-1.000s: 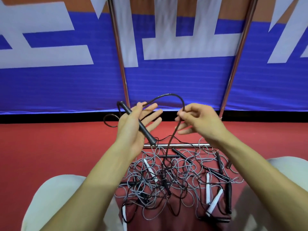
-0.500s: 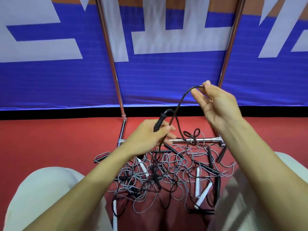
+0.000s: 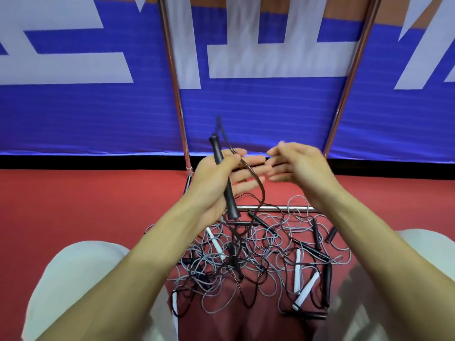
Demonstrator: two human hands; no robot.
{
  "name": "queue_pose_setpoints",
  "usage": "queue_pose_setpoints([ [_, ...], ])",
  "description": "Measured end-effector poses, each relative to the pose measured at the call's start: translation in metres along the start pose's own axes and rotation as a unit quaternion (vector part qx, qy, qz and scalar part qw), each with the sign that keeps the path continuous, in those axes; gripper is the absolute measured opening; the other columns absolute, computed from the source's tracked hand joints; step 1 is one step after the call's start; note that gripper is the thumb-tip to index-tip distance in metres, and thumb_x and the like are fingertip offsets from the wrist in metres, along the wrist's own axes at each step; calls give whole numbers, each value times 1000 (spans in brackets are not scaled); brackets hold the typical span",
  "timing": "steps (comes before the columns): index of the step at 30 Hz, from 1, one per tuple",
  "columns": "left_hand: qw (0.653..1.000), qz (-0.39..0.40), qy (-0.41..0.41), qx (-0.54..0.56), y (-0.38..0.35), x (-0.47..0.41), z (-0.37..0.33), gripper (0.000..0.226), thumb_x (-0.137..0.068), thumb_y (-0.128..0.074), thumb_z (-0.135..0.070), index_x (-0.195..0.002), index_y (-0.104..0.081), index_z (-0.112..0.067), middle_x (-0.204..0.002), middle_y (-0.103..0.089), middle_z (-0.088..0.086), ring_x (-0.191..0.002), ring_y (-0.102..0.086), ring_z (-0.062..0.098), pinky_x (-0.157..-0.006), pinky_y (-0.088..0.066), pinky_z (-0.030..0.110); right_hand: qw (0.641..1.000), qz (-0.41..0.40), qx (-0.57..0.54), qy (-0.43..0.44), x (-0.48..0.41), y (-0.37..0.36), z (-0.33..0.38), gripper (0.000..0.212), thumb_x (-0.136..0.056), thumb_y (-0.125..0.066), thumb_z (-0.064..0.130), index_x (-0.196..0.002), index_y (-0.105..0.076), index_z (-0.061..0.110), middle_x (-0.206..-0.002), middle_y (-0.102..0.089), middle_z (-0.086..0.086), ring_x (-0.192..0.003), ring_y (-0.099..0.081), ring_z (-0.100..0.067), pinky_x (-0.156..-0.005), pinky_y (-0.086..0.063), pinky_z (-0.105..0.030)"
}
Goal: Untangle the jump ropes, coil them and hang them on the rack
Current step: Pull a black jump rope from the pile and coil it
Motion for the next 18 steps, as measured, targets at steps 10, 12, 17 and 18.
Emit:
queue_pose_setpoints([
  [10,972,-50,-58,220,25,-1,-26,7,-103,-40,-7,-104,-47,-5,-110,-70,21,-99,-70,34,-88,-57,42,961,241,127,-40,19,-55,-33,22,-96,-44,-4,-90,-58,13,-93,-67,-10,-83,-64,-21,-75,-55,-29],
  [12,980,-59,-74,175,27,-2,-28,11,-103,-41,-9,-106,-50,-3,-112,-70,19,-100,-71,31,-91,-56,39,973,202,108,-36,17,-53,-30,21,-97,-42,-4,-89,-56,11,-85,-66,-11,-75,-68,-24,-66,-58,-29],
  [17,986,-60,-46,-147,25,-5,-14,20,-102,-43,-11,-103,-63,-12,-111,-72,10,-98,-71,19,-90,-54,30,997,76,-30,-6,9,-23,-7,22,-95,-40,-6,-96,-57,8,-69,-62,-5,-59,-69,-21,-55,-58,-29],
  [18,975,-41,-35,-216,24,-5,-10,21,-102,-44,-11,-102,-64,-14,-110,-72,7,-99,-71,14,-89,-53,27,997,57,-55,-2,7,-17,-5,22,-96,-40,-6,-95,-57,8,-67,-63,-4,-59,-69,-20,-54,-57,-28],
])
Point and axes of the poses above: each hand's wrist, its own x-axis away from the middle knuckle, its own y-axis out of the back of the hand, z = x × y, the point moved 4 cm from there along -x, towards the middle knuckle
